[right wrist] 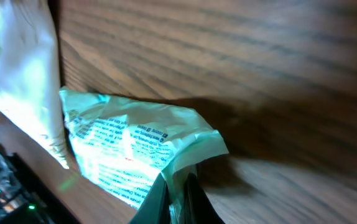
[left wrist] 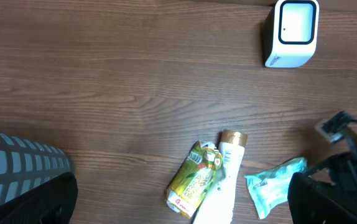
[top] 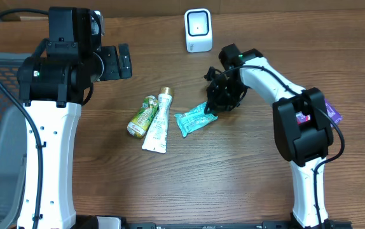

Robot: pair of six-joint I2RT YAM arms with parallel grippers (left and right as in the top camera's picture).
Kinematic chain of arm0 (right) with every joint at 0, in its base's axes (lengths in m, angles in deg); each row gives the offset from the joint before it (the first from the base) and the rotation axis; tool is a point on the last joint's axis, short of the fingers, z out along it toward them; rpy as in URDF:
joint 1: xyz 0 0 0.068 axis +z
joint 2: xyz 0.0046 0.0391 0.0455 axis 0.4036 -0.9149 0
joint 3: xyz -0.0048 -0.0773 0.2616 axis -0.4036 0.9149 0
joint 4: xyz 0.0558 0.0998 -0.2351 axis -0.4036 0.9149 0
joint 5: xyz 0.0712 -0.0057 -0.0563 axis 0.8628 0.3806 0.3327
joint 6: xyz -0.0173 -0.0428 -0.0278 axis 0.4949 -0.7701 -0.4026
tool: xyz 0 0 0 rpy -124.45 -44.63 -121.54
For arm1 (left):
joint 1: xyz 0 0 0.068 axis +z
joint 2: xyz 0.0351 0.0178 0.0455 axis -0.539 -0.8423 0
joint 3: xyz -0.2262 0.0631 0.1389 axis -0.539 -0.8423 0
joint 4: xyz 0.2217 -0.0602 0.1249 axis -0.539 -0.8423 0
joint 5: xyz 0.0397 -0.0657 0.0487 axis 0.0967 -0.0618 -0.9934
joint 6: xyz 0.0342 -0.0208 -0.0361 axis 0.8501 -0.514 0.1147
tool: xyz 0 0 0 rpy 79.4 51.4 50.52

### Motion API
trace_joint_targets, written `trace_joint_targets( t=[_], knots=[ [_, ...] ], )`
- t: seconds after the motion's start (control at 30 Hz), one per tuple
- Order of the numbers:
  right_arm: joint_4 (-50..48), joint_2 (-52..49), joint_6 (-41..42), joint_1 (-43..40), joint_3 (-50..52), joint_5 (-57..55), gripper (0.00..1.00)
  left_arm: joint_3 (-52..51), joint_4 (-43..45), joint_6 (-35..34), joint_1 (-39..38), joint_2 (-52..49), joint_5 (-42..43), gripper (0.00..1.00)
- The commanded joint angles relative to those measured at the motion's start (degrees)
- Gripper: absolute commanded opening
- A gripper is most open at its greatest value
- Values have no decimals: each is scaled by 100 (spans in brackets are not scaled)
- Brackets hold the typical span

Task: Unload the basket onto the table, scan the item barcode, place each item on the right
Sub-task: 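Grasp the teal pack with the right gripper and lift it, then lower the teal pack onto the table and adjust the grip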

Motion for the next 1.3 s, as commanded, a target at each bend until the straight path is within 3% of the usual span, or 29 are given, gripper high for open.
trace_joint_targets(
  t=[0.0,0.5,0.8,1.07,1.27],
  knots=[
    [-48,640,7,-313,-81,435,4,74,2,107,24,-46,-57,100],
    [118,2507,-140,-785,-79,964,4,74,2,107,24,-46,-57,99],
    [219,2667,-140,-1021,175,920,4,74,2,107,24,-46,-57,100],
    [-699,2651,173,-927,1327,-138,4,74,2,107,24,-46,-57,99],
    [-1602,2651,210,-927,2339,-223,4,74,2,107,24,-46,-57,100]
  ],
)
